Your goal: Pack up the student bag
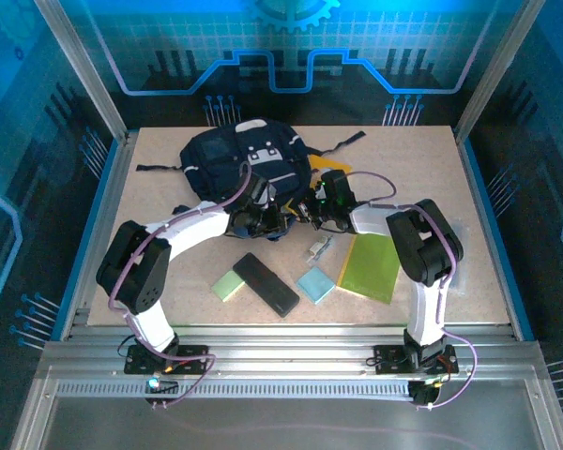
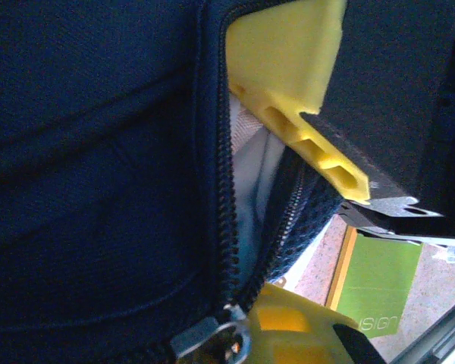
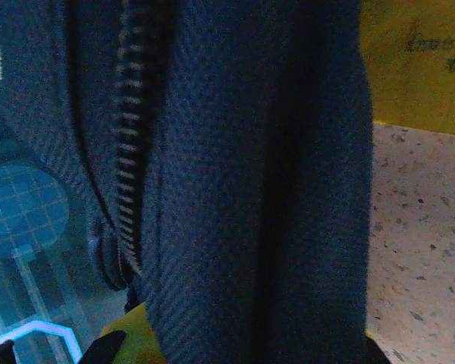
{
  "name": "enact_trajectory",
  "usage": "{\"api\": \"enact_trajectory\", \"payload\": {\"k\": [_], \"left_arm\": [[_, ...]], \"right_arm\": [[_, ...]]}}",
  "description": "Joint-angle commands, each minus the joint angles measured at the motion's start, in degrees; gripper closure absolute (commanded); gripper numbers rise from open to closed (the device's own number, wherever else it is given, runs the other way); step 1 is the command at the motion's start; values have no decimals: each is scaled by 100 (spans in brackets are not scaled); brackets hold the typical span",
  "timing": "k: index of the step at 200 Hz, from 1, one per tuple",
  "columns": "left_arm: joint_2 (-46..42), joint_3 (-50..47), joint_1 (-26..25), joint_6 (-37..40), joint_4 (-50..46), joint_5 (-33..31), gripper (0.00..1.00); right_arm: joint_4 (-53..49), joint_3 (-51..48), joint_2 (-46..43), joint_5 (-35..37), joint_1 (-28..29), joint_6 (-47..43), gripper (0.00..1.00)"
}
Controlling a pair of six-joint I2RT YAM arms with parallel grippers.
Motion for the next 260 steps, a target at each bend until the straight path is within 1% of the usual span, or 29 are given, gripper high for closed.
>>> {"api": "enact_trajectory", "payload": {"k": [1, 9, 29, 67, 89, 108, 124, 138, 154, 169, 183, 187, 191, 195, 197, 200, 205, 209, 221, 226, 244, 260], "left_arm": [[-442, 8, 296, 461, -466, 160, 100], [-519, -63, 500, 540, -603, 161, 100], [-754, -283, 896, 739, -953, 102, 100], [-996, -782, 1736, 988, -1323, 170, 100], [-1104, -960, 2193, 1094, -1296, 45, 100], [-1274, -1019, 2517, 1013, -1146, 49, 100], [-1430, -981, 2547, 922, -1067, 186, 100], [-1461, -916, 2529, 844, -1096, 406, 100], [-1435, -943, 2520, 855, -1098, 436, 100], [-1374, -1012, 2499, 859, -1064, 445, 100], [-1374, -1099, 2327, 786, -957, 482, 100], [-1386, -1119, 2245, 759, -917, 460, 100], [-1397, -1135, 2162, 715, -863, 446, 100], [-1411, -1164, 2078, 650, -796, 436, 100], [-1415, -1174, 2038, 615, -755, 436, 100], [-1424, -1197, 1979, 543, -683, 440, 100], [-1431, -1247, 1891, 412, -512, 471, 100], [-1434, -1287, 1813, 294, -354, 504, 100], [-1391, -1327, 1583, -23, 102, 543, 100], [-1345, -1312, 1479, -132, 277, 525, 100], [-1098, -1108, 1173, -410, 796, 458, 100], [-819, -835, 1000, -612, 1218, 453, 100]], "right_arm": [[-151, 10, -377, 585, -286, -554, 100], [-451, 23, -477, 583, -381, -828, 100], [-798, 129, -620, 515, -645, -1524, 100], [-1434, 592, -634, 267, -1008, -2408, 100], [-2020, 975, -608, 303, -1071, -2965, 100], [-2604, 1309, -579, 557, -1107, -3339, 100], [-2794, 1466, -559, 658, -1119, -3451, 100], [-2691, 1516, -522, 562, -1084, -3406, 100], [-2646, 1682, -384, 555, -1006, -3421, 100], [-2660, 1987, -146, 483, -981, -3445, 100], [-2845, 2429, 108, 533, -1003, -3467, 100], [-2916, 2554, 171, 542, -1003, -3480, 96], [-2989, 2678, 225, 553, -1005, -3475, 88], [-3060, 2780, 263, 547, -1008, -3463, 73], [-3103, 2833, 280, 542, -1011, -3456, 63], [-3152, 2896, 295, 540, -1009, -3431, 50], [-3244, 2983, 298, 540, -1010, -3404, 33], [-3305, 3016, 279, 546, -1011, -3370, 25], [-3397, 2959, 130, 580, -1004, -3267, 5], [-3421, 2883, 48, 575, -1010, -3212, 0], [-3503, 2484, -338, 512, -1027, -3073, 0], [-3429, 1905, -756, 445, -1053, -2889, 0]]}}
